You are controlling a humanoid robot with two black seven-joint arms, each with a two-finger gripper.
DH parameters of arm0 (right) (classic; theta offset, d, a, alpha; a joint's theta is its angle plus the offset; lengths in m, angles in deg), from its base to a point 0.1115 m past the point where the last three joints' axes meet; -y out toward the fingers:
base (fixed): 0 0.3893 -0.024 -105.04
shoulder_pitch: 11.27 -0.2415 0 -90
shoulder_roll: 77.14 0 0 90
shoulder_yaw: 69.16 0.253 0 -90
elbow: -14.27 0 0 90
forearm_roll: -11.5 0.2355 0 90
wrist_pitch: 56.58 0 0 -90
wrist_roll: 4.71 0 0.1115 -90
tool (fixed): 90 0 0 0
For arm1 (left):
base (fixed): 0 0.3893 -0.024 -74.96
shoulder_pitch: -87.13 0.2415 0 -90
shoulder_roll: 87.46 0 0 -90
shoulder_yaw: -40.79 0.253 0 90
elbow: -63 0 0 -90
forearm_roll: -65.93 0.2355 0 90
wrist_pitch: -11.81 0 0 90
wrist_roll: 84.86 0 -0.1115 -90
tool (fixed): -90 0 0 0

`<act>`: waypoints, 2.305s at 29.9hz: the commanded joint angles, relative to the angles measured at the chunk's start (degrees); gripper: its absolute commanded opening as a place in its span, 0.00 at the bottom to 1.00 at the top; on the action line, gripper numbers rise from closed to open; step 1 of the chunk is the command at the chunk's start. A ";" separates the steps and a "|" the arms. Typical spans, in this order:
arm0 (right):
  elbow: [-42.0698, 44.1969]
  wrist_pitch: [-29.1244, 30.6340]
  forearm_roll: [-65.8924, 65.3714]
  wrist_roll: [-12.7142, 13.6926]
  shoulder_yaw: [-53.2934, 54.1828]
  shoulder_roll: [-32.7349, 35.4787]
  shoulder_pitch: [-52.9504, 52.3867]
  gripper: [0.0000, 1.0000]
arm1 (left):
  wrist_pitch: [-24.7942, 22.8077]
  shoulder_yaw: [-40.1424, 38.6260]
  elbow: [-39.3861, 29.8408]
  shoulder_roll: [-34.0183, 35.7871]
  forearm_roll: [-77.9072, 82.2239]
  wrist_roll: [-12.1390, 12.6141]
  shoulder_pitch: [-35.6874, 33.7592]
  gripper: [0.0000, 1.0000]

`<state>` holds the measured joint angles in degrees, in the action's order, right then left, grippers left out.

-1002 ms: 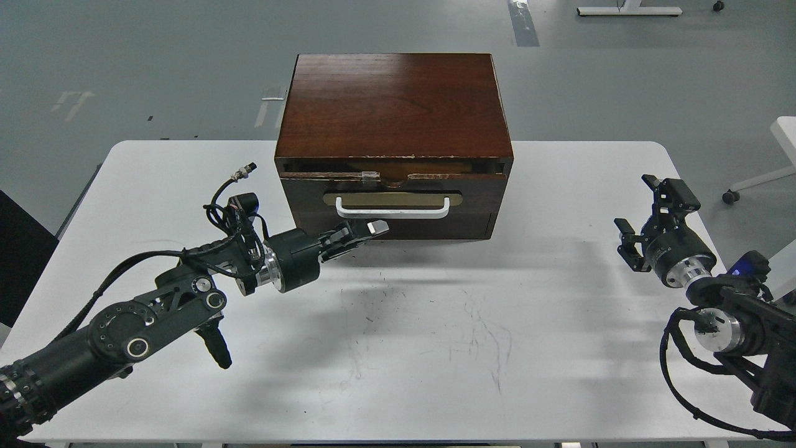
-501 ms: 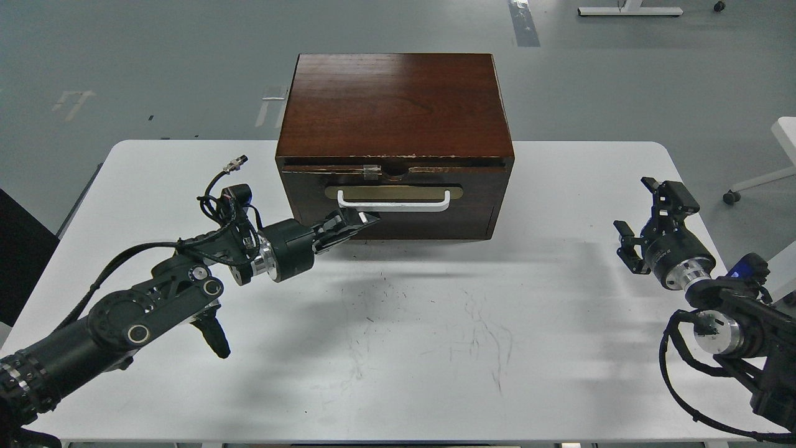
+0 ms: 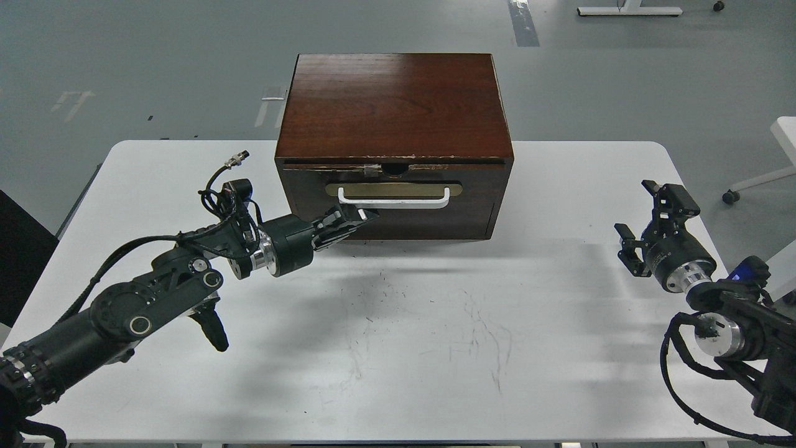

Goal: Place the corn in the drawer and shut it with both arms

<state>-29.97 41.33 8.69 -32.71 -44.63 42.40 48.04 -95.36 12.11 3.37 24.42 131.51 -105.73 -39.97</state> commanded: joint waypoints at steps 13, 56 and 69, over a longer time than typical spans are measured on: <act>-0.06 0.00 0.00 0.00 0.08 0.08 0.37 0.98 | -1.29 0.20 2.68 0.09 -2.12 -0.05 -1.92 0.00; -0.24 0.00 0.00 0.00 1.22 -0.54 -0.86 0.98 | -10.84 -16.76 -12.27 19.86 -44.04 -4.63 2.65 1.00; -0.24 0.00 0.00 0.00 2.01 -2.73 -1.39 1.00 | -10.84 -16.85 3.02 15.12 -49.84 -0.48 12.41 1.00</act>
<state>-30.22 41.33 8.74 -32.71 -42.55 39.82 46.85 -106.19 -4.67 3.21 40.66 81.77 -105.76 -28.31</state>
